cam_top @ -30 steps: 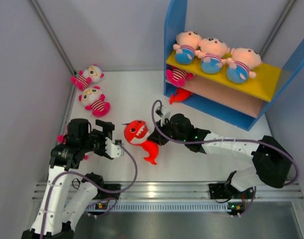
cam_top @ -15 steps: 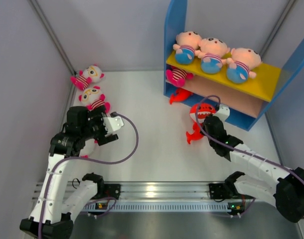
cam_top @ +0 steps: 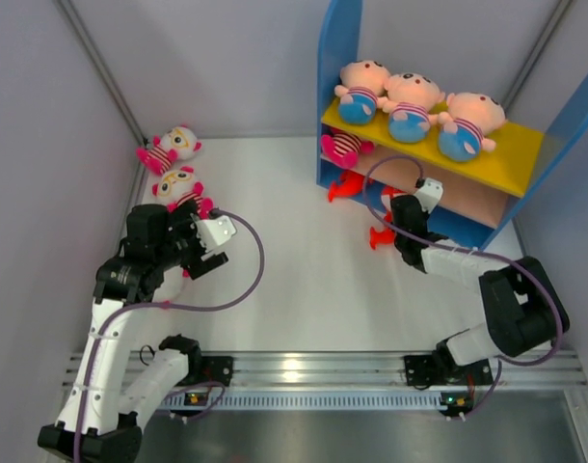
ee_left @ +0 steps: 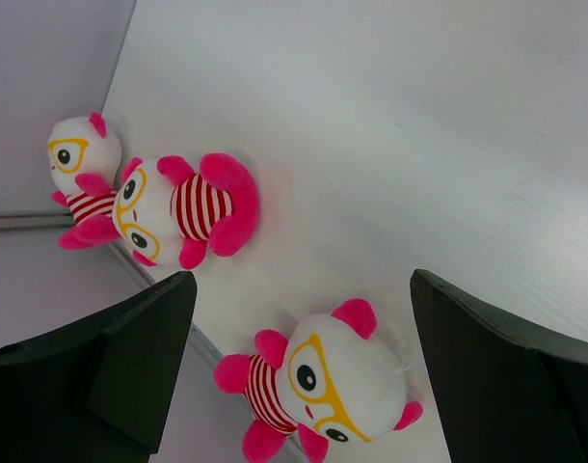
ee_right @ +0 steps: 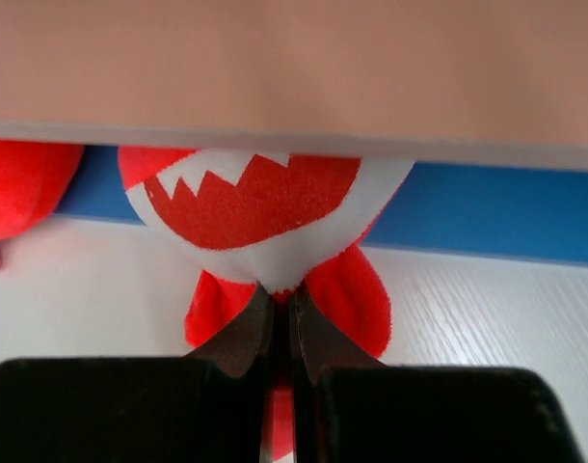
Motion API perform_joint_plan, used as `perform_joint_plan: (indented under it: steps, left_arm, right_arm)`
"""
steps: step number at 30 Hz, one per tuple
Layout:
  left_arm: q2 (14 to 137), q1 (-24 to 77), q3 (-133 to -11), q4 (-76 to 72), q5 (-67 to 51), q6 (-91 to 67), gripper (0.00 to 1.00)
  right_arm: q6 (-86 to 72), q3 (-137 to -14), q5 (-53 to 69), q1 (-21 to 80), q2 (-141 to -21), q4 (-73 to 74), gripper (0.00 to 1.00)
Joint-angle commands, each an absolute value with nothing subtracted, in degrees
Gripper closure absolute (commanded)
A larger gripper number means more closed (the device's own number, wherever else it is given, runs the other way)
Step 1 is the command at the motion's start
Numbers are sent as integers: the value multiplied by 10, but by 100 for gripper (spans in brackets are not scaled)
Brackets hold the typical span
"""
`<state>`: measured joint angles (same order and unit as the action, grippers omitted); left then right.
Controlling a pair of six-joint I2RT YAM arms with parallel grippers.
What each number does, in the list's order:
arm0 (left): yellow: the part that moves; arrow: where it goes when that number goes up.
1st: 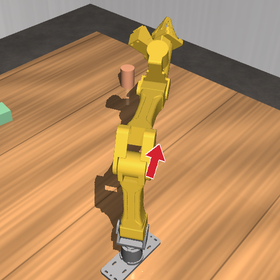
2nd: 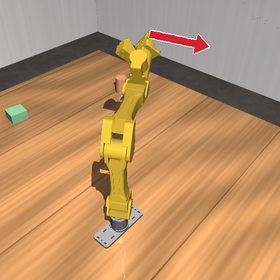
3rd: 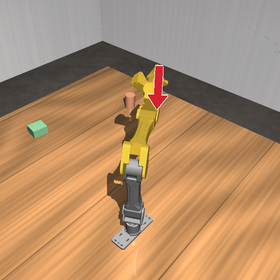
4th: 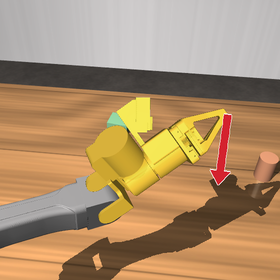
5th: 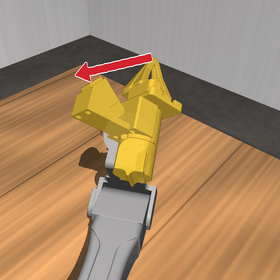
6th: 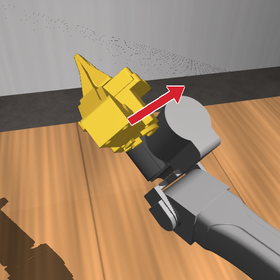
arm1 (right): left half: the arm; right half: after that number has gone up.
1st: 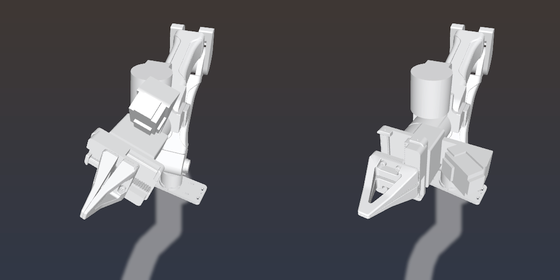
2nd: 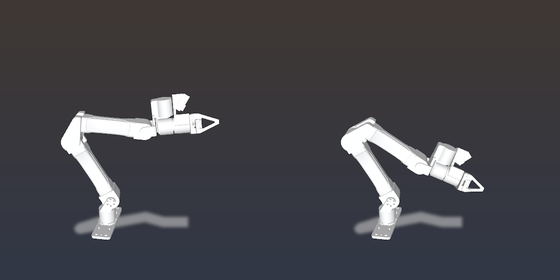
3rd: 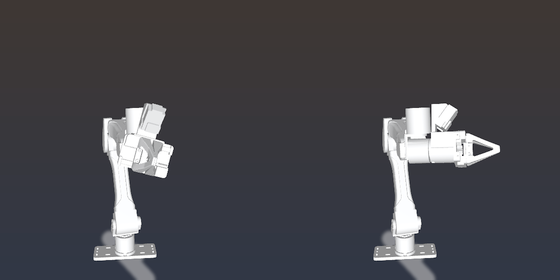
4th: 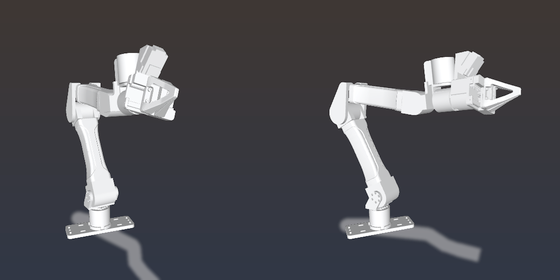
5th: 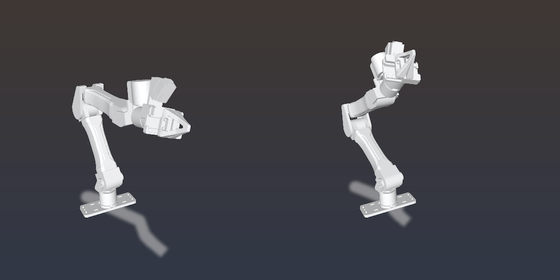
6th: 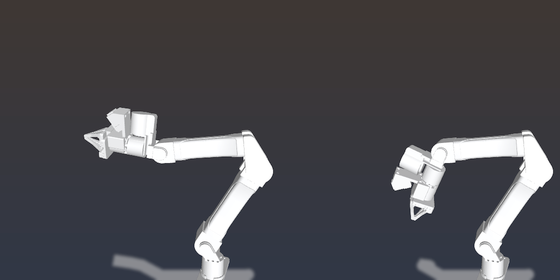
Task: Place and organize the stuffed toys onto the shelf
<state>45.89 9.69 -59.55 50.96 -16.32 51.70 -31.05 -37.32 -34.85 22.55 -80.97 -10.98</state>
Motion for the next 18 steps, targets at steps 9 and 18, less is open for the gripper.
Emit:
perform_joint_plan:
  steps: [9,18]
  left_arm:
    - [454,95,-624,482,-161,505,1]
    - [454,95,-626,483,-165,502,1]
  right_arm:
    - [-312,-457,-345,211,-872,-119,43]
    - [-394,-381,-304,262,-809,-138,41]
